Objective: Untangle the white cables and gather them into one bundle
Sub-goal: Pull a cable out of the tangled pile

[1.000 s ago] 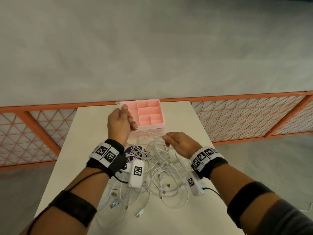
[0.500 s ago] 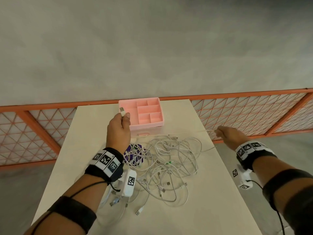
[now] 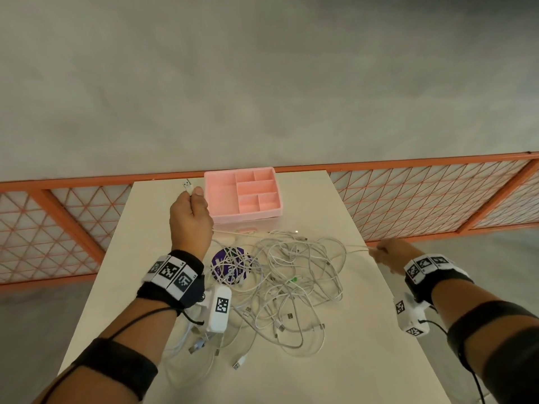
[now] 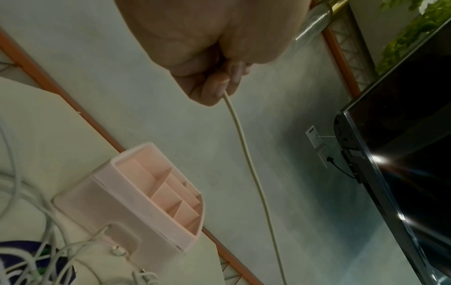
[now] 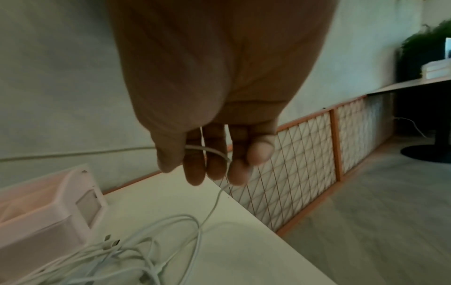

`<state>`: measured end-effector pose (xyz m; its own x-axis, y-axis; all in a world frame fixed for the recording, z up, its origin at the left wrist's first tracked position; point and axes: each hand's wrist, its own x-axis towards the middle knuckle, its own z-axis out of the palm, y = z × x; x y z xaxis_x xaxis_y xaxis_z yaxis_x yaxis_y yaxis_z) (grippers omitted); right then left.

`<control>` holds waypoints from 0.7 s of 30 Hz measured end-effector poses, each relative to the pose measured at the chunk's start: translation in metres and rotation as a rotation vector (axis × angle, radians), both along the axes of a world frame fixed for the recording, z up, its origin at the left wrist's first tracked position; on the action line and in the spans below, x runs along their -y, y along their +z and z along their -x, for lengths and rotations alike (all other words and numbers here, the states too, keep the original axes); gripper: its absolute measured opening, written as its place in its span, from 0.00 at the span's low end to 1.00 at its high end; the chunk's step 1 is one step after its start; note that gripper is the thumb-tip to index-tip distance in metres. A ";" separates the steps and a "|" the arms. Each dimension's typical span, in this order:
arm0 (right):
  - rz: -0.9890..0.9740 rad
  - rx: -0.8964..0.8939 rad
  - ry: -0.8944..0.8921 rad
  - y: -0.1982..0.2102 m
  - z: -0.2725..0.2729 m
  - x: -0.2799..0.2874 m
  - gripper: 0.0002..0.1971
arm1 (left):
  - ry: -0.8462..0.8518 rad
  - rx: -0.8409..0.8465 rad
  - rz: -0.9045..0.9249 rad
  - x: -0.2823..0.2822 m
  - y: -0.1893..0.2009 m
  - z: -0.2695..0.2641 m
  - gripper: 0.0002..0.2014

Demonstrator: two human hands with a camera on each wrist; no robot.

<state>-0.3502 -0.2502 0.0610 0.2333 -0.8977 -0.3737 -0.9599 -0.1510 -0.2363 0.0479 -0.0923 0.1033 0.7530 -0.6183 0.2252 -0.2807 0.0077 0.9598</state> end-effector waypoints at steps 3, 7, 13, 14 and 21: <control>-0.092 0.052 -0.100 -0.007 -0.003 -0.007 0.18 | -0.046 -0.004 -0.001 0.000 -0.001 0.009 0.20; -0.016 0.125 -0.124 0.000 -0.013 -0.004 0.10 | -0.136 -0.018 -0.029 0.001 -0.007 0.018 0.20; 0.427 0.406 -0.150 0.032 -0.012 0.015 0.15 | -0.171 0.131 -0.181 -0.004 -0.009 0.019 0.22; 0.469 0.418 -0.151 0.034 -0.010 0.017 0.14 | -0.172 0.138 -0.189 -0.004 -0.010 0.019 0.22; 0.336 0.127 -0.269 0.008 0.008 0.013 0.12 | -0.271 -0.054 -0.178 -0.001 -0.019 0.021 0.18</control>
<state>-0.3579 -0.2632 0.0686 0.0004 -0.9994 -0.0341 -0.9422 0.0111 -0.3348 0.0266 -0.0917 0.0846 0.5636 -0.8239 0.0597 -0.2399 -0.0941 0.9662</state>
